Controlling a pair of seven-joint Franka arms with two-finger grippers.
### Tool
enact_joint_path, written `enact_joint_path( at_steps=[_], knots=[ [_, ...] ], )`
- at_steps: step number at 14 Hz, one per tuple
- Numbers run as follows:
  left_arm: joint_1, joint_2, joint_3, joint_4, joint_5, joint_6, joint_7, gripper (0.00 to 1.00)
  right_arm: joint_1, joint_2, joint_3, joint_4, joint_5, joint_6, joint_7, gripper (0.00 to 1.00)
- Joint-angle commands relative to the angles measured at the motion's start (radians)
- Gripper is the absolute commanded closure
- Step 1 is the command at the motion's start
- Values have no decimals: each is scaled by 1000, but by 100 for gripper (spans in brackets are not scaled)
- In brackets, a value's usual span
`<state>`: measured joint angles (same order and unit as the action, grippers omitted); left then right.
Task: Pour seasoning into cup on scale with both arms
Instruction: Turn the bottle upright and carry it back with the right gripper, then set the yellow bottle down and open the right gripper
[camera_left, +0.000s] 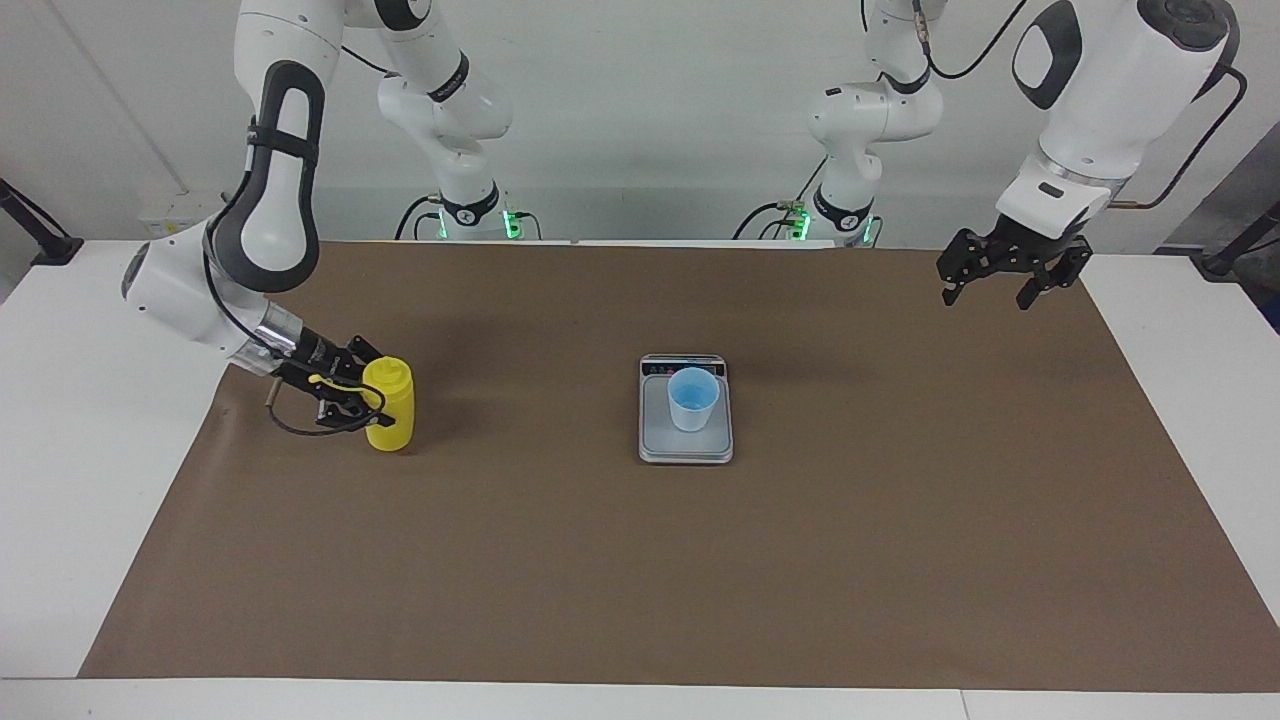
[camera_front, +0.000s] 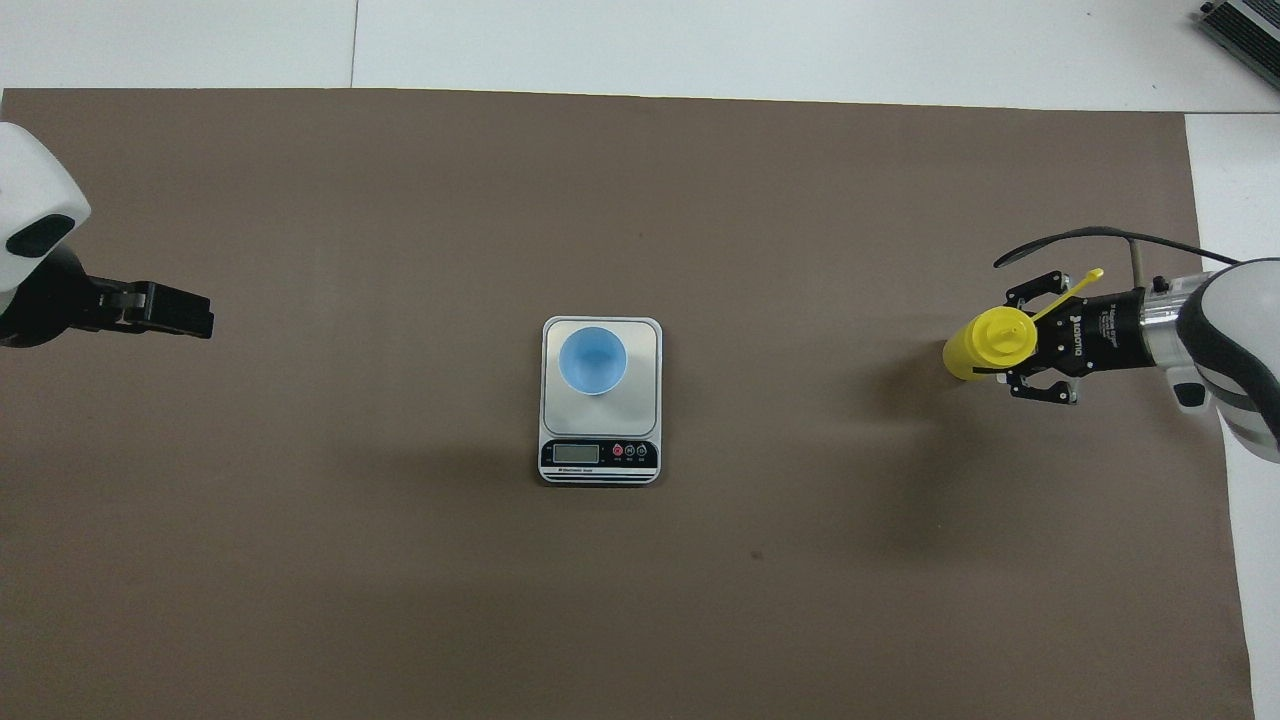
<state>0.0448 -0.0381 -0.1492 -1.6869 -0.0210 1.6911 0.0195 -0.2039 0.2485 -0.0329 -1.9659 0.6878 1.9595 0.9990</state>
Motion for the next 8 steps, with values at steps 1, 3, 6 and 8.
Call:
enact_joint_path(
  at_steps=[1,3,6,8],
  knots=[
    [-2,-17,2,-25,-11,21,-12,0,-2,-40,10,-48,32,12,-63,0],
    [-2,-19,3,-26,-11,21,-12,0,-2,-41,8,-44,30,18,-66,0],
    [-2,-19,2,-27,-11,21,-12,0,-9,-54,5,-27,15,19,-75,0],
    [-2,-19,2,-28,-11,22,-12,0,-17,-72,2,-19,-7,35,-140,0]
  ],
)
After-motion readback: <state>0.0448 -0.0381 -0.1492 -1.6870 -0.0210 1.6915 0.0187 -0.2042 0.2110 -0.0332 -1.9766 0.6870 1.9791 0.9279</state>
